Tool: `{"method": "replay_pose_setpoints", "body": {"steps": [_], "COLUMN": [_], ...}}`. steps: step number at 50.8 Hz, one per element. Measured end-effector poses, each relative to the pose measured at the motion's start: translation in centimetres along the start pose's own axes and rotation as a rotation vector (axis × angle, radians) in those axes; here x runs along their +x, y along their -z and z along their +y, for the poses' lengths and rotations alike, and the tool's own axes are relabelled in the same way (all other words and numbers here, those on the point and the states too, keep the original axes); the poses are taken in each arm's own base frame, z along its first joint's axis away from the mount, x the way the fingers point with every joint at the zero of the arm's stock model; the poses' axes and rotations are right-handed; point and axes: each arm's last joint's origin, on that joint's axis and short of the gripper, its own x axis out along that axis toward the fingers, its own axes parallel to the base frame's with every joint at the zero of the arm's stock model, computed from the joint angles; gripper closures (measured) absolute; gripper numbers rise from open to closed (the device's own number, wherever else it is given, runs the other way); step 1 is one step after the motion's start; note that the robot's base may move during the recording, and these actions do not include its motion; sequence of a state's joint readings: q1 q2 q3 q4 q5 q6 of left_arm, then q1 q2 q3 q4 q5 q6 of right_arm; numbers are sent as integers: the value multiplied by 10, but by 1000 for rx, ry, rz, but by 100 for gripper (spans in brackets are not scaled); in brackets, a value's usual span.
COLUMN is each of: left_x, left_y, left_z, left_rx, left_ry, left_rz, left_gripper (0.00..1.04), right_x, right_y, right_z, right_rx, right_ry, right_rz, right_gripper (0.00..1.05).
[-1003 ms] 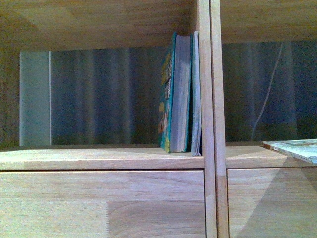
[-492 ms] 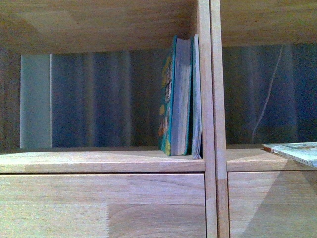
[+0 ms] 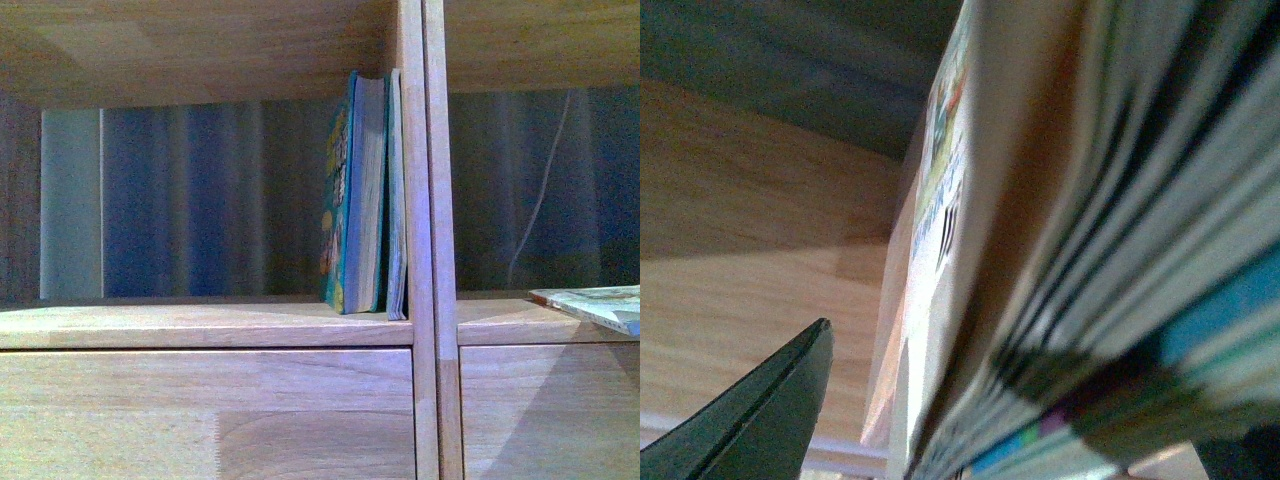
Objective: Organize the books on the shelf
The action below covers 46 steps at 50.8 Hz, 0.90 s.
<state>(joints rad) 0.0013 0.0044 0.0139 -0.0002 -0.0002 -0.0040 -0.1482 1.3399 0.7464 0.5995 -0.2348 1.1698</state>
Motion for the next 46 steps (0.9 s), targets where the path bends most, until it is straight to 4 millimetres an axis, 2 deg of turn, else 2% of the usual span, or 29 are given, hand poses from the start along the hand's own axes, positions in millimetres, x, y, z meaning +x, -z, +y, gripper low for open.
{"method": "replay_pose_setpoints", "body": {"steps": [6,14,20,26,31,38,42,46], "left_x": [0,0,0,0,0,0,0,0], "left_y": [0,0,0,0,0,0,0,0], "left_z": [0,0,0,0,0,0,0,0], "left_rx": [0,0,0,0,0,0,0,0], "left_ry": [0,0,0,0,0,0,0,0], "left_rz": [0,0,0,0,0,0,0,0], "left_gripper": [7,7,7,7,7,7,7,7], "right_x": [1,0,1,2,2,1,-2,-8], "right_y": [-16,-20,-17,-14,-13,-13,-12,-12], "right_z": [1,2,3,5,5,5,4,5], "right_rx": [29,42,43,44,43,39,35,15], "right_ry": [-4,-24,-24,-24,-27,-41,-50,-71], "right_rz": [-44,-48,-42,-48,-49,-48,-39,-30], "right_gripper": [7,7,24,46,59,84,94,97]}}
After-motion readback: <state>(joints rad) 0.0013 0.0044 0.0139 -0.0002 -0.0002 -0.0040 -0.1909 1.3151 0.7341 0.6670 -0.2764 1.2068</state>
